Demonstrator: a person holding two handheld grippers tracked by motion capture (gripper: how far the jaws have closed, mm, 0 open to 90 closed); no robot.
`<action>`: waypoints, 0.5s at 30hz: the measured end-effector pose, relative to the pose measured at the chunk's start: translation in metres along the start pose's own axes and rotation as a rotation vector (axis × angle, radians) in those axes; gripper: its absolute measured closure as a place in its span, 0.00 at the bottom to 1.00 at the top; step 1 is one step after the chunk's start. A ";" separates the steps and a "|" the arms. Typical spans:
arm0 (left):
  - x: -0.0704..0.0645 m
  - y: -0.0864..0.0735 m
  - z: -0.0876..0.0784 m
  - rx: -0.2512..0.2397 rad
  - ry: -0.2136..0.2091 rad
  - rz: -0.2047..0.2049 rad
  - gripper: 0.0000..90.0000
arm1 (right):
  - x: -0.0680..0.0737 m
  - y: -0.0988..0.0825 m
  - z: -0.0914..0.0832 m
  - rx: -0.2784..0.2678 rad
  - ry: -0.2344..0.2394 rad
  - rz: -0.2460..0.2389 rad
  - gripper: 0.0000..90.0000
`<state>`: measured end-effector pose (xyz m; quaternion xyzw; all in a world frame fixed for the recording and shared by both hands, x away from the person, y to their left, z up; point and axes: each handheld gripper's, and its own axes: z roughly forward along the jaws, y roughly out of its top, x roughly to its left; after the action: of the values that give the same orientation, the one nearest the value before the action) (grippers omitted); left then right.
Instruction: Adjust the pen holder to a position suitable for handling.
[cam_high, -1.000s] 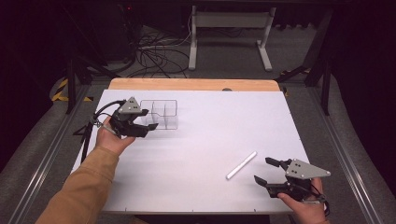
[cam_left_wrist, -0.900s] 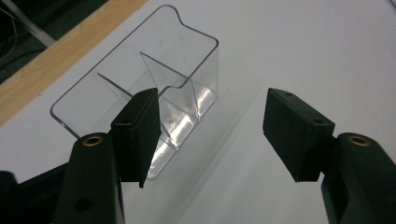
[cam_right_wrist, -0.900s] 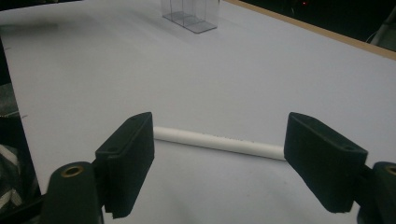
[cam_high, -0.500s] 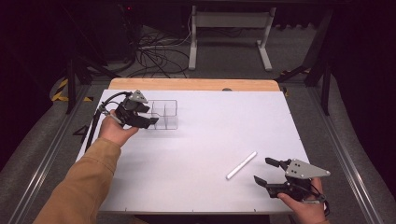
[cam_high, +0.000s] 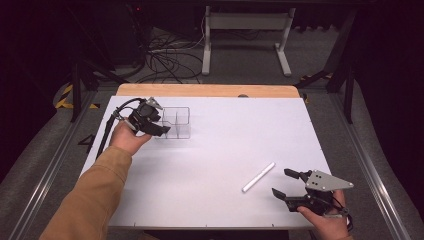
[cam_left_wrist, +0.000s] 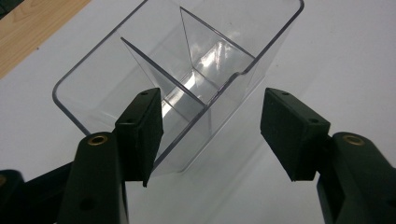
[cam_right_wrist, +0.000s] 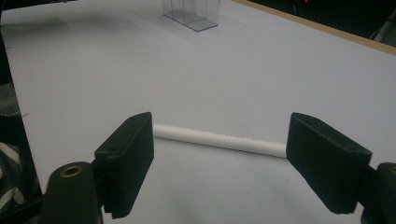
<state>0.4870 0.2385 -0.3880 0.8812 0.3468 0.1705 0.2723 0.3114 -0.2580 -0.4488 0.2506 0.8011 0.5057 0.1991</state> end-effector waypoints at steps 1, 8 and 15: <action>0.000 0.000 0.001 0.004 0.005 0.001 0.45 | 0.000 0.000 0.000 0.000 0.000 0.001 0.27; 0.000 0.001 0.007 0.030 0.027 0.011 0.46 | 0.000 -0.001 0.001 0.002 0.004 0.005 0.27; -0.005 0.001 0.006 0.076 0.048 0.060 0.55 | 0.000 -0.001 0.002 0.003 0.008 0.005 0.27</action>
<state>0.4868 0.2321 -0.3932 0.8965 0.3331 0.1865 0.2250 0.3119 -0.2572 -0.4503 0.2511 0.8020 0.5060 0.1943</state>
